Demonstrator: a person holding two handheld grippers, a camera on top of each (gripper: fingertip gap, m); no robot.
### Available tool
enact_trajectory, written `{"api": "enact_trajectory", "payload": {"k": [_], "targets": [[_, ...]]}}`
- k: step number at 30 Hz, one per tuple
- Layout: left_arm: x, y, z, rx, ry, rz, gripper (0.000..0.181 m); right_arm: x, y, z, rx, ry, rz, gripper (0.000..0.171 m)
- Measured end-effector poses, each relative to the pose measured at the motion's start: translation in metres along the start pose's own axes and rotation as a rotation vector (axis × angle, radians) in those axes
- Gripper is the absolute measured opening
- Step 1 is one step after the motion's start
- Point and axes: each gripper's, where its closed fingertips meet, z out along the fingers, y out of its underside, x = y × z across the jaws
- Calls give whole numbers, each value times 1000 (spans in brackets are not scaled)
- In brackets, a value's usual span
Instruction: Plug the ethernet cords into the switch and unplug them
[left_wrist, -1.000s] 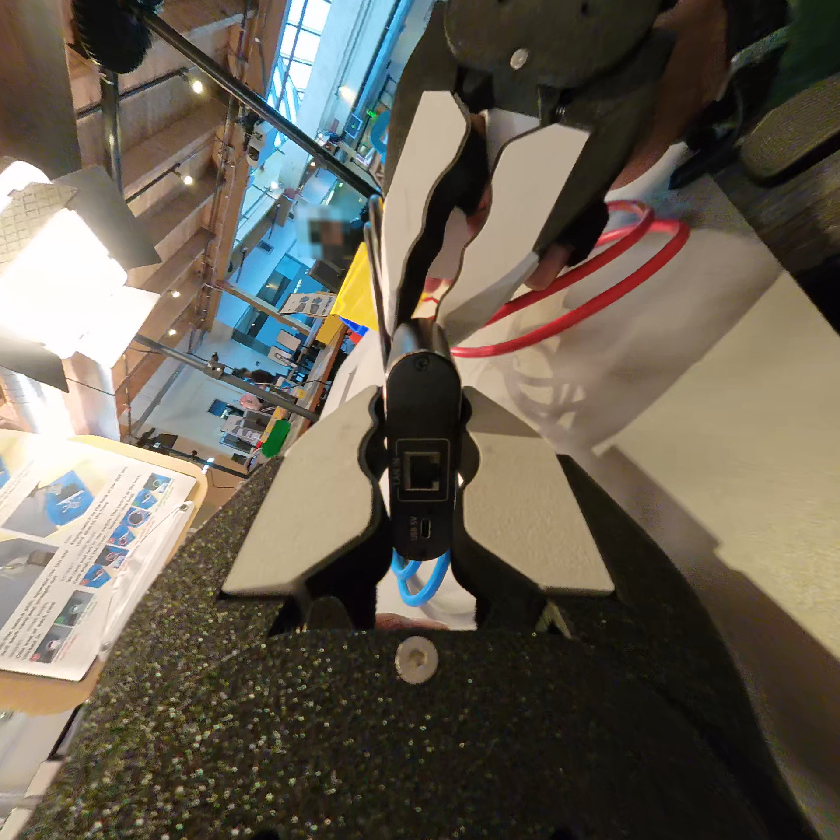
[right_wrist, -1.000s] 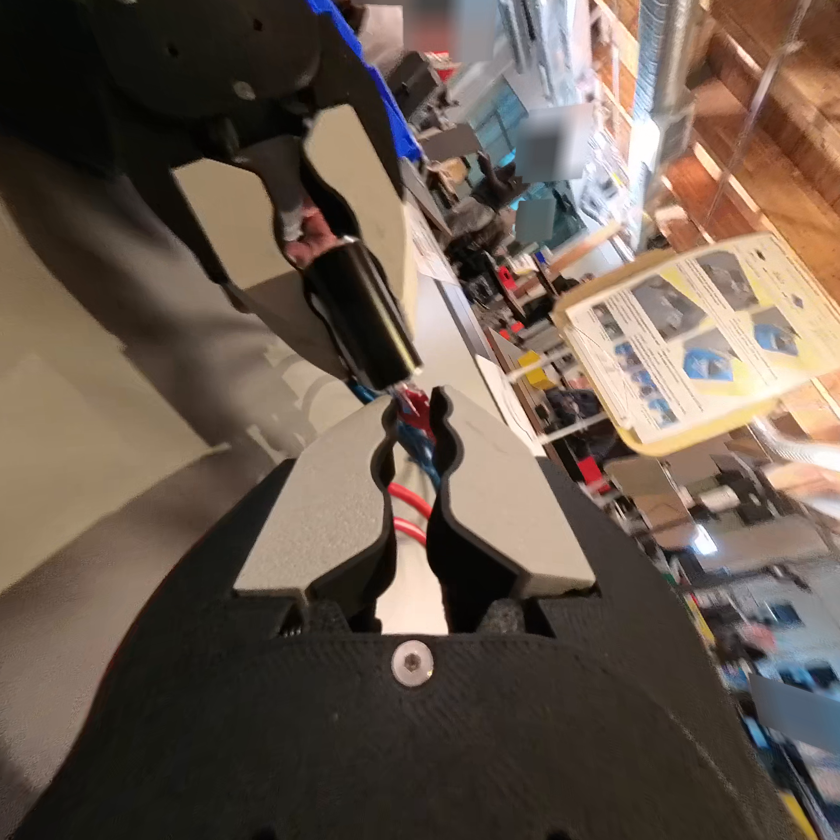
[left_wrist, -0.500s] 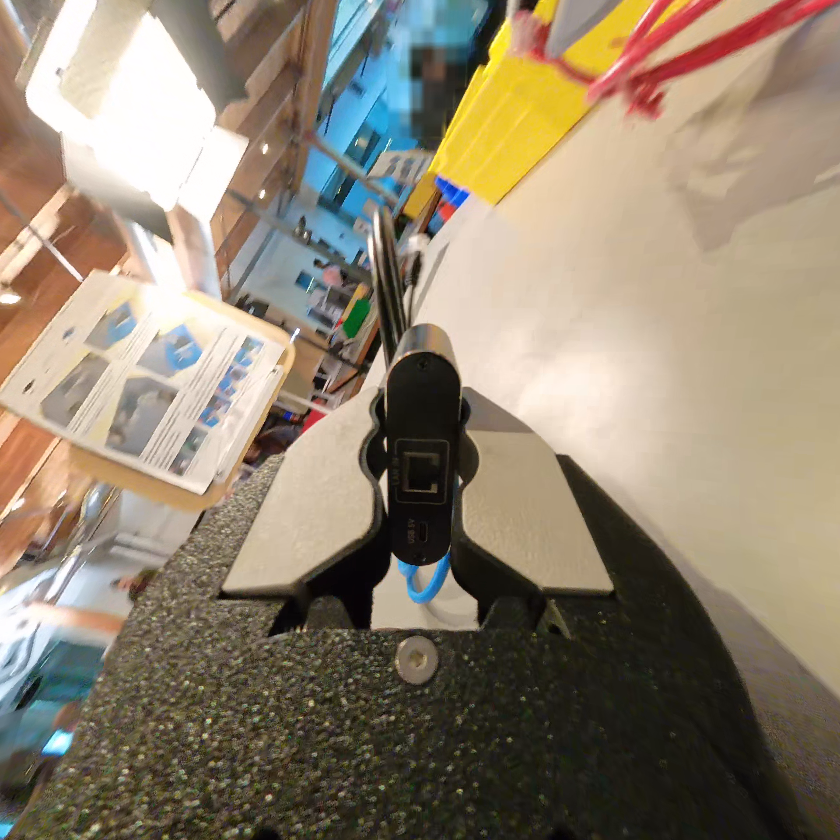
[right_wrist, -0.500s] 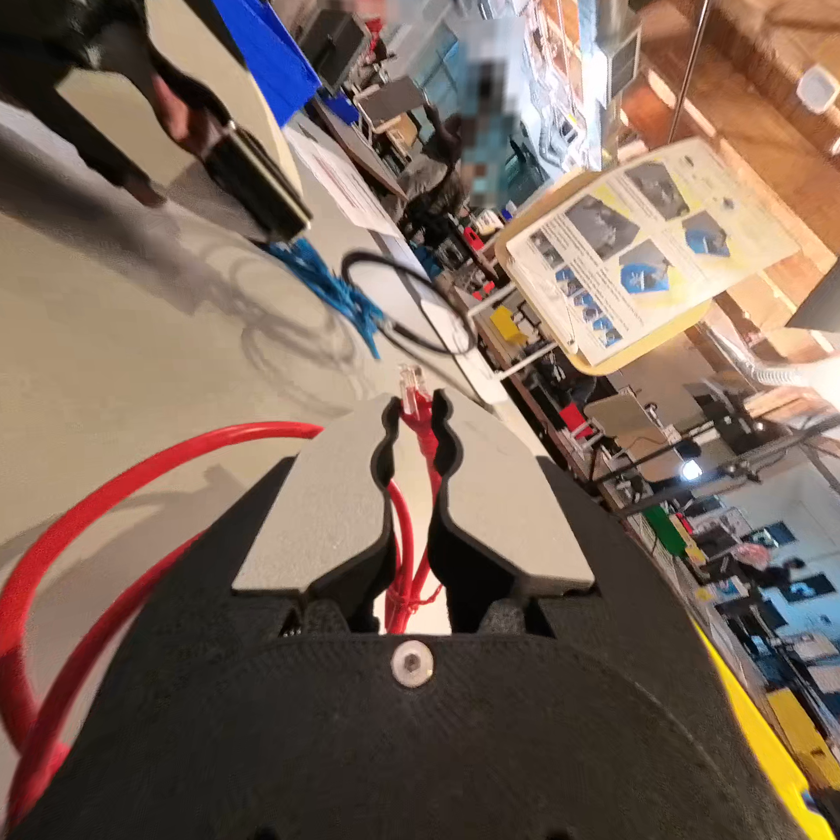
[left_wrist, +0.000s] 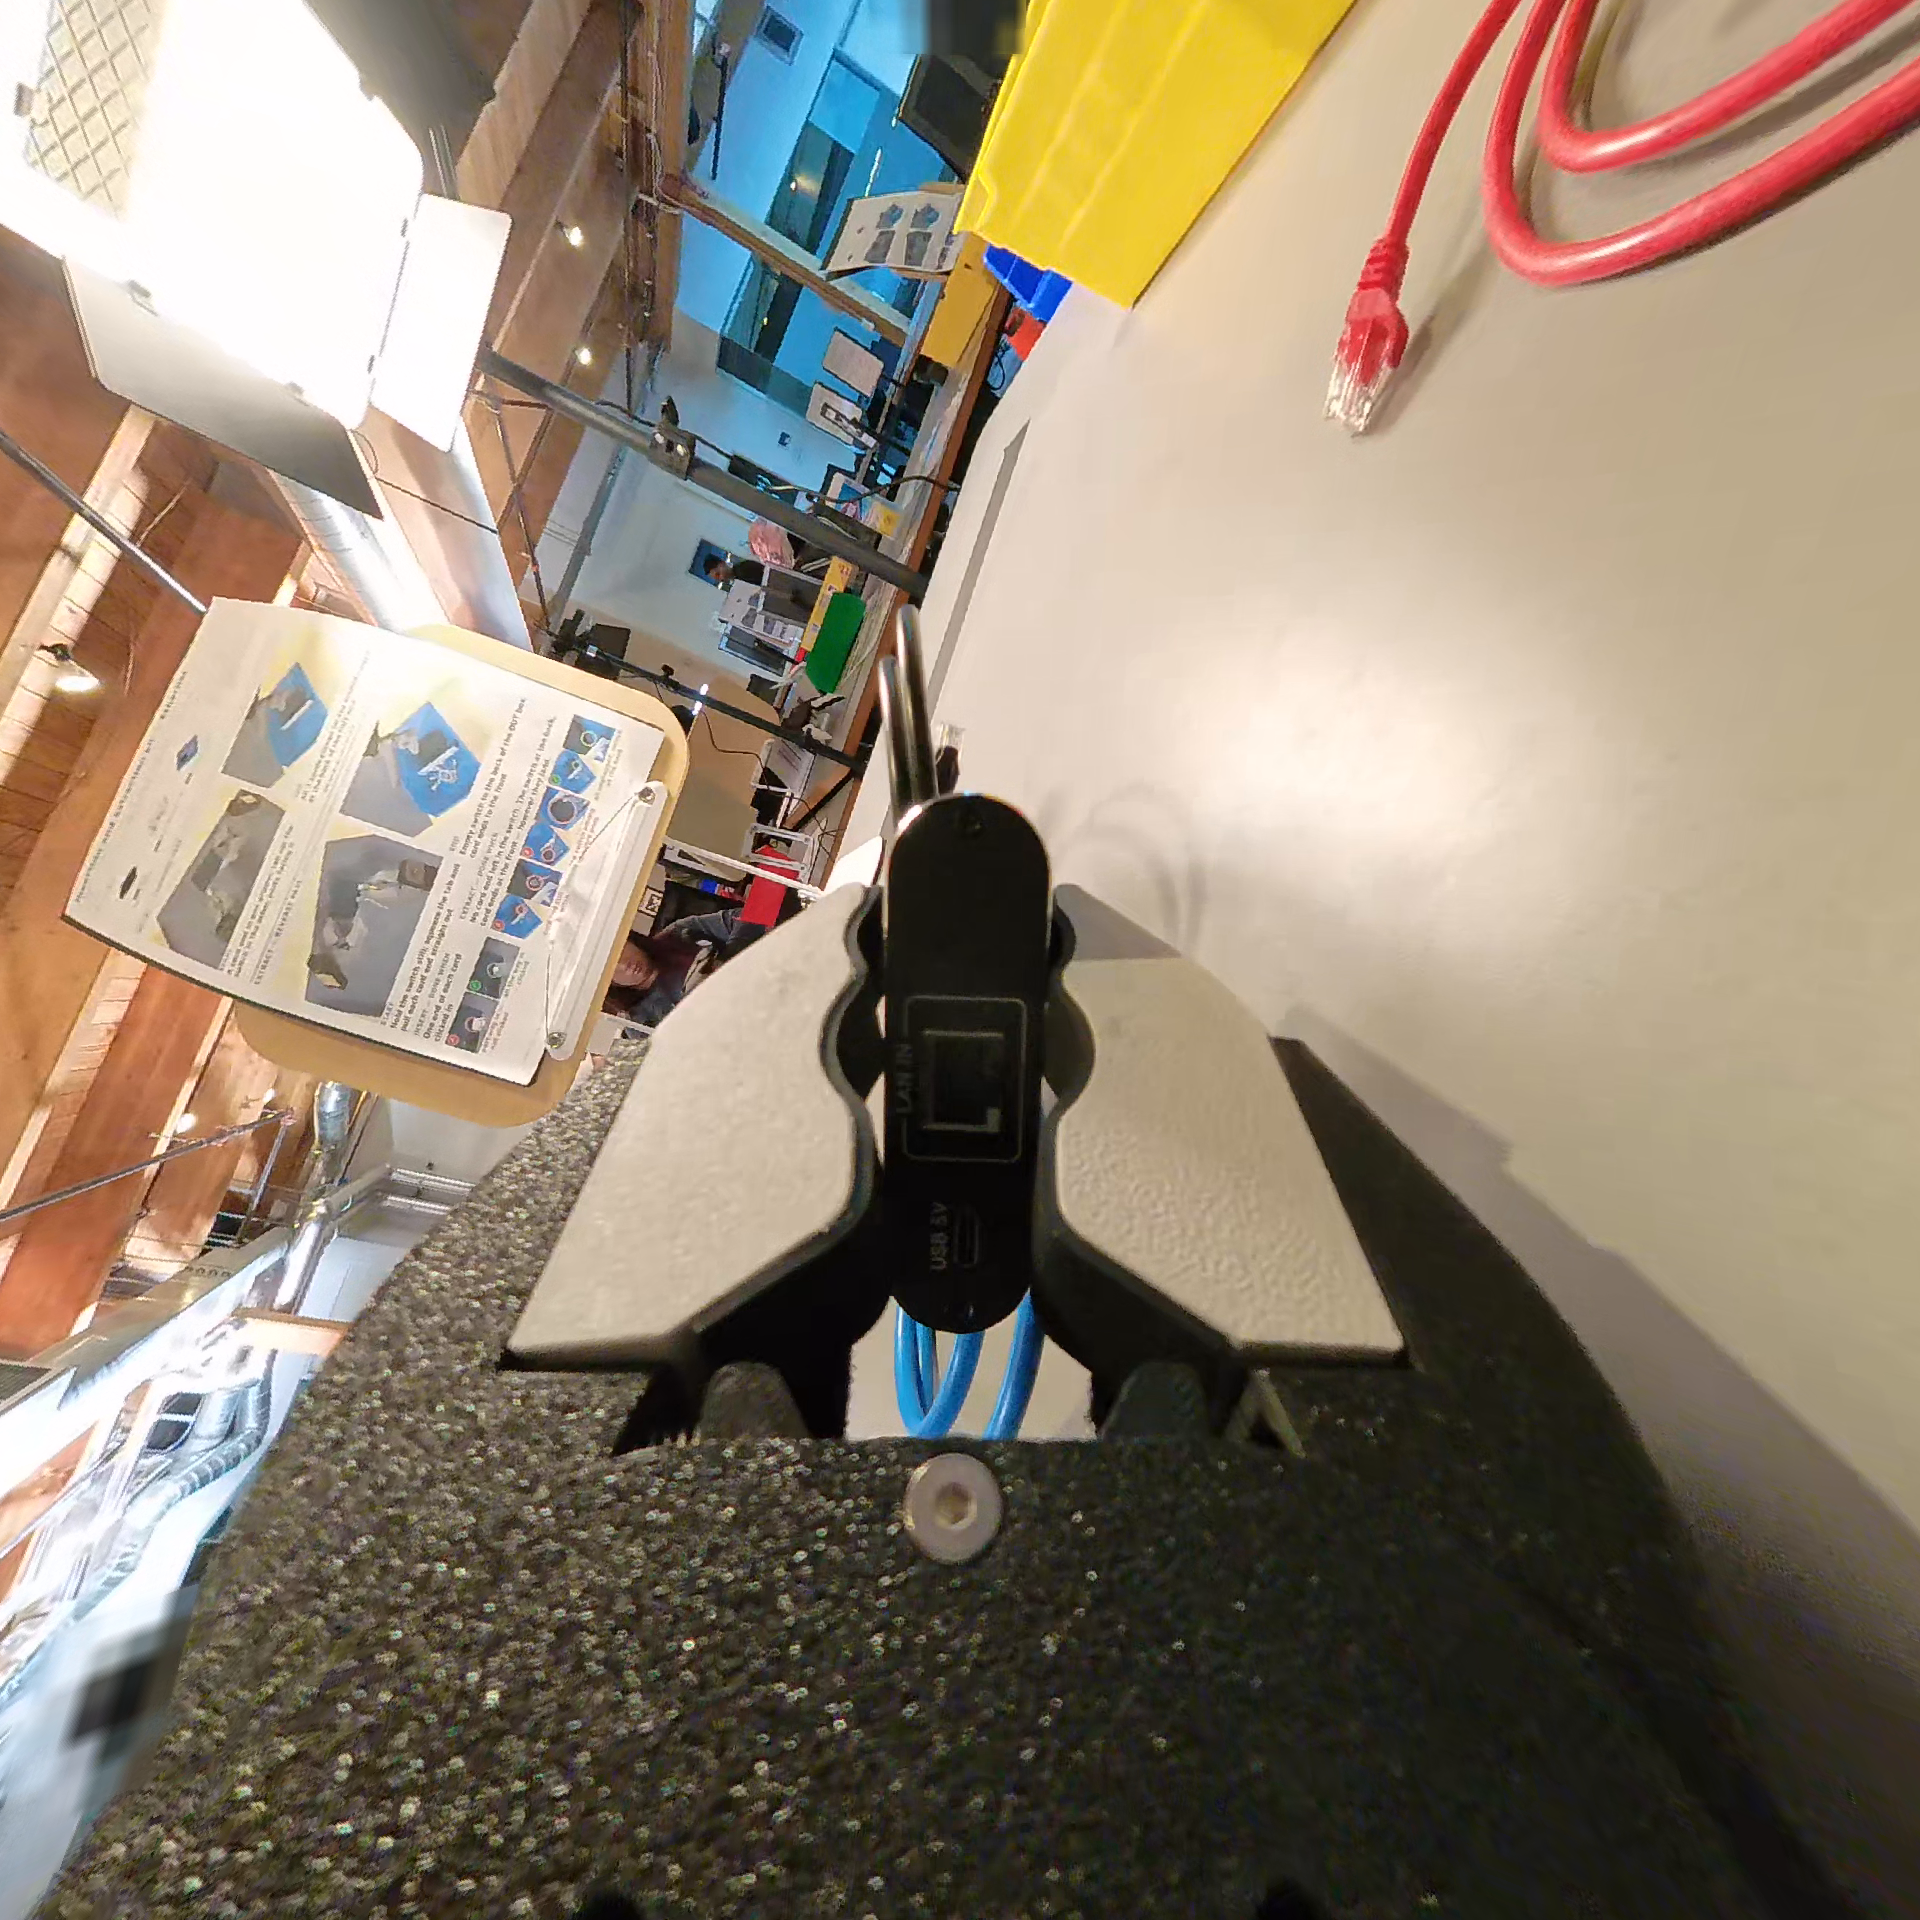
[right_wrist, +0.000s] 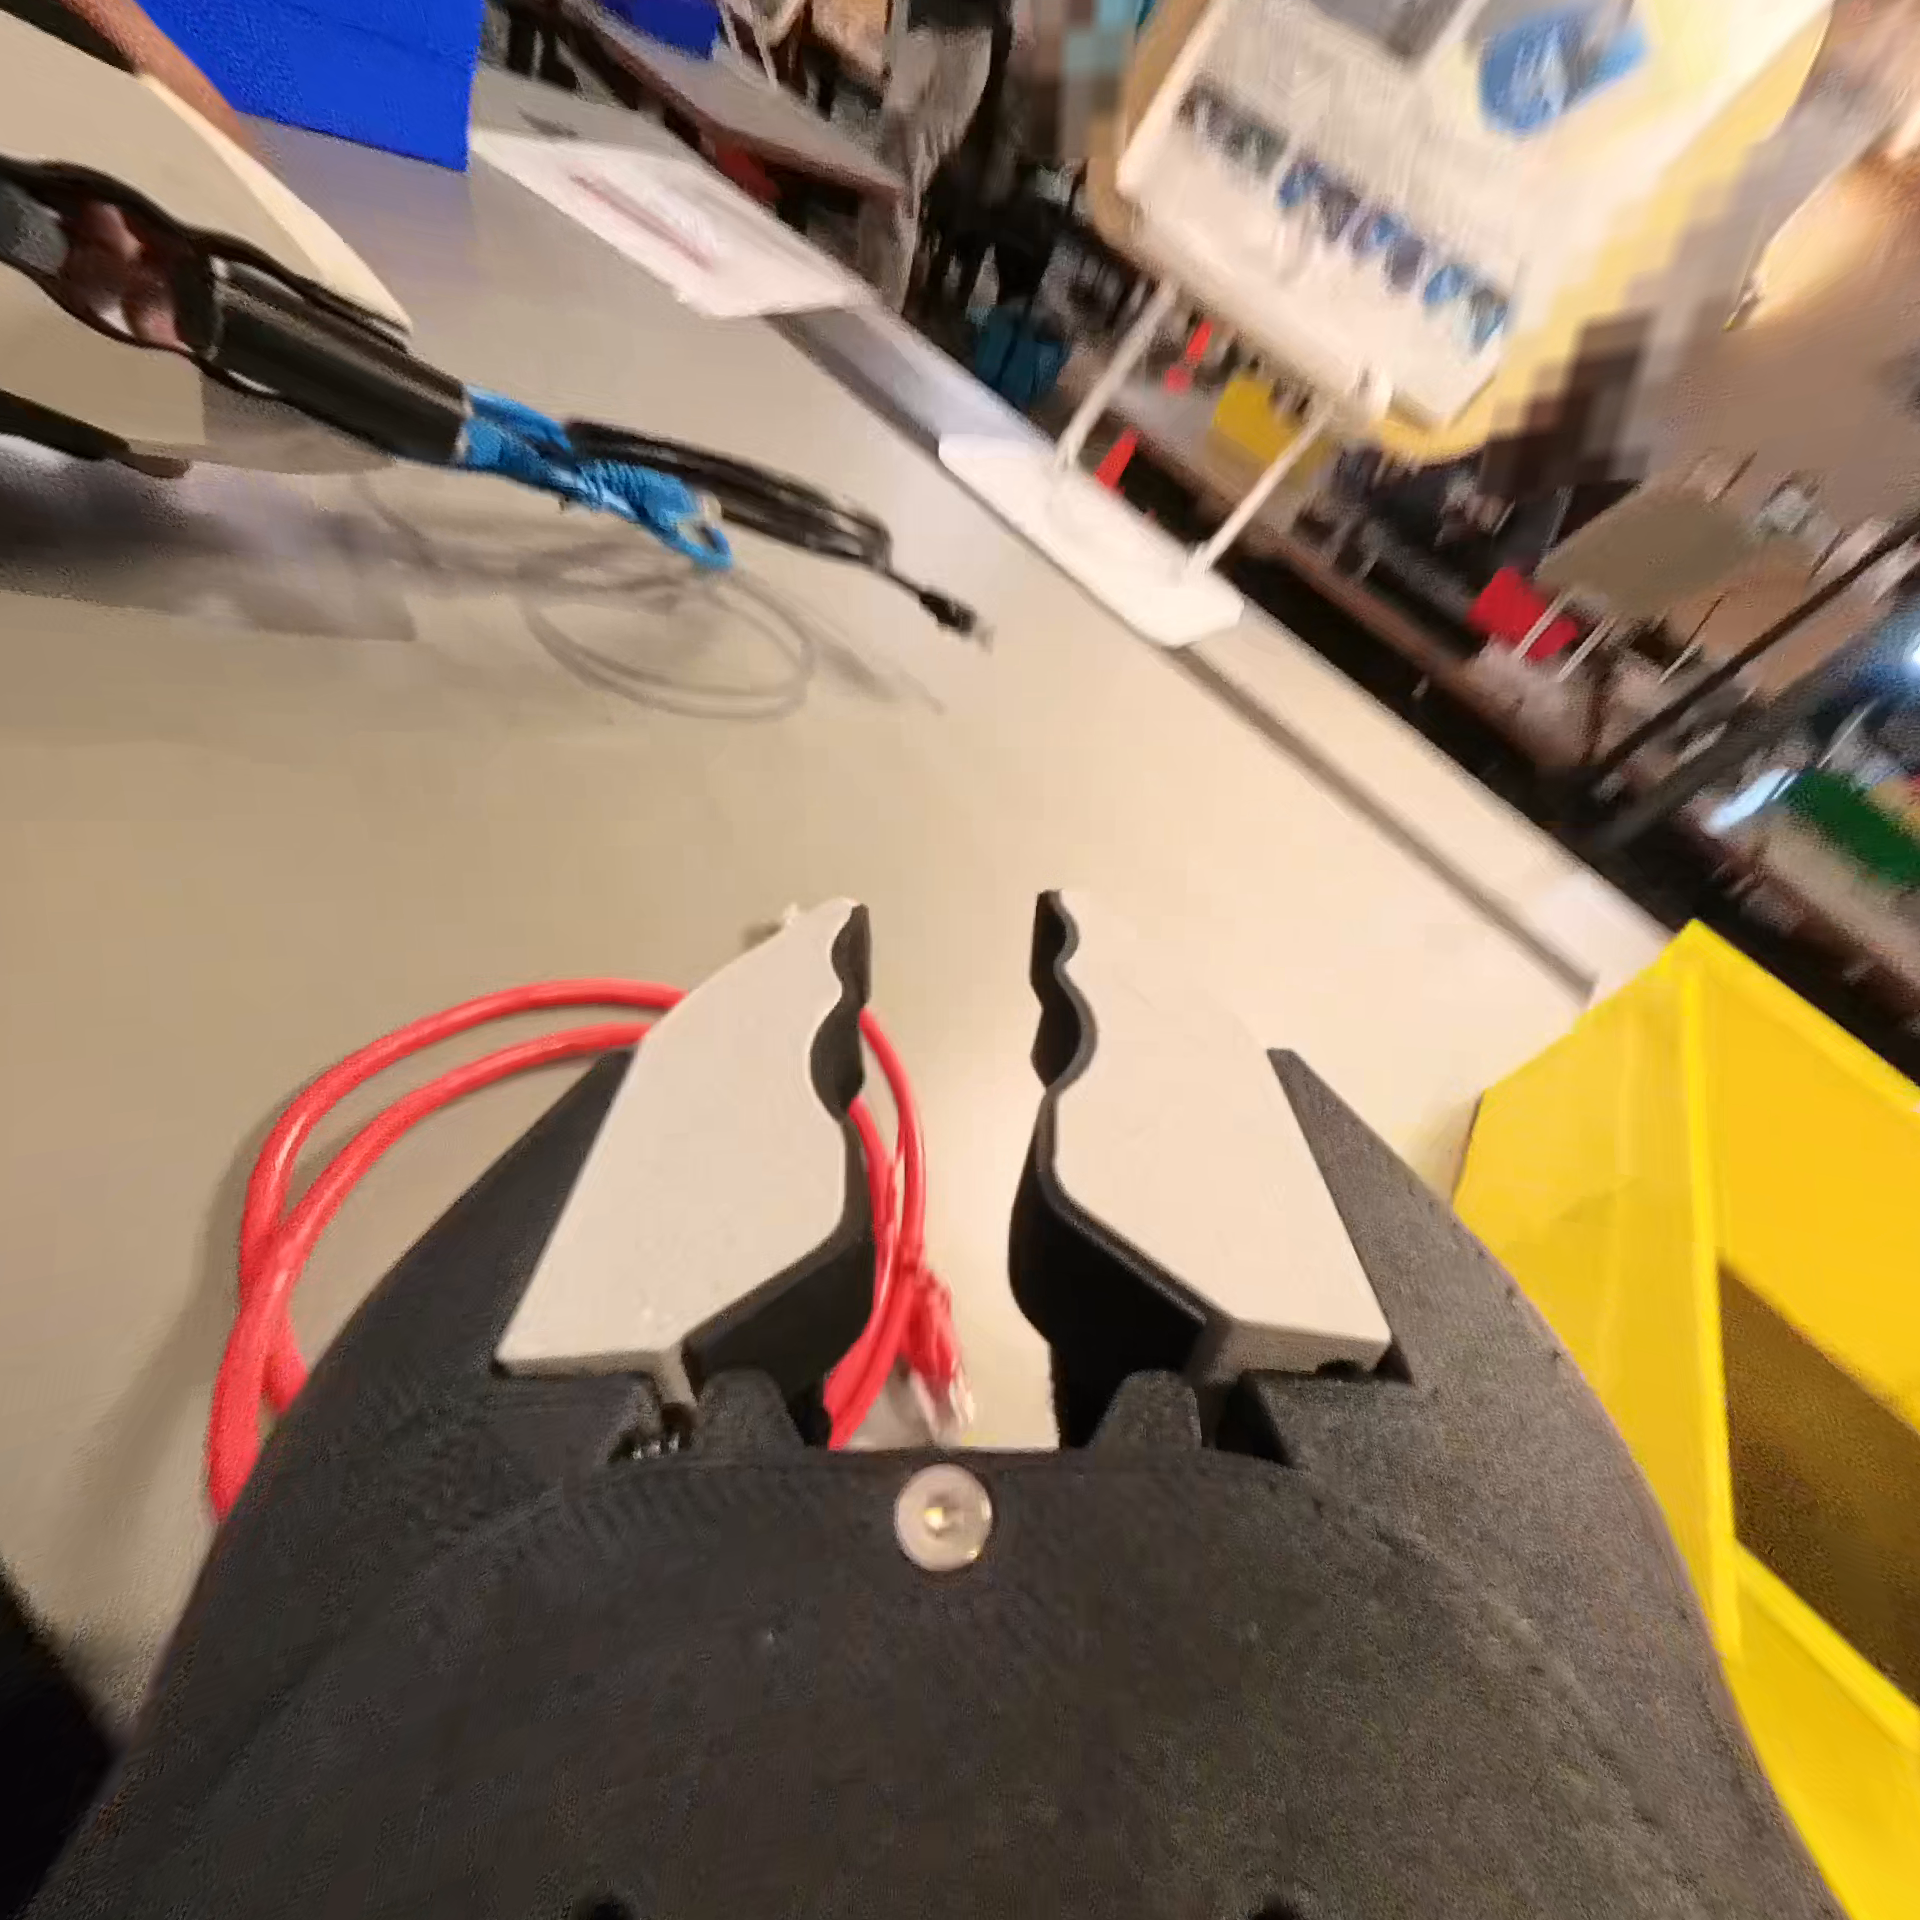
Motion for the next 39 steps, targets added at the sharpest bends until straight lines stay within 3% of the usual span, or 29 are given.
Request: {"api": "enact_trajectory", "payload": {"k": [7,12,14,20,25,29,33,39], "targets": [[5,0,2,-10,13,36,28,-5,69,-4,-289,-169,257,53],[6,0,2,-12,14,48,28,-20,94,4,-431,-218,248,43],[6,0,2,-13,14,57,28,-19,104,6,-493,-180,171,17],[7,-1,3,-16,11,76,28,-19,103,6,-536,-142,100,16],[8,-1,3,-17,15,83,28,-18,87,5,-459,-141,83,44],[13,-2,5,-21,28,113,27,-22,83,9,-418,-177,139,50],[15,-2,5,-22,33,130,27,-23,97,13,-503,-168,188,35],[16,-3,5,-20,36,136,27,-25,100,13,-593,-132,110,28]]}}
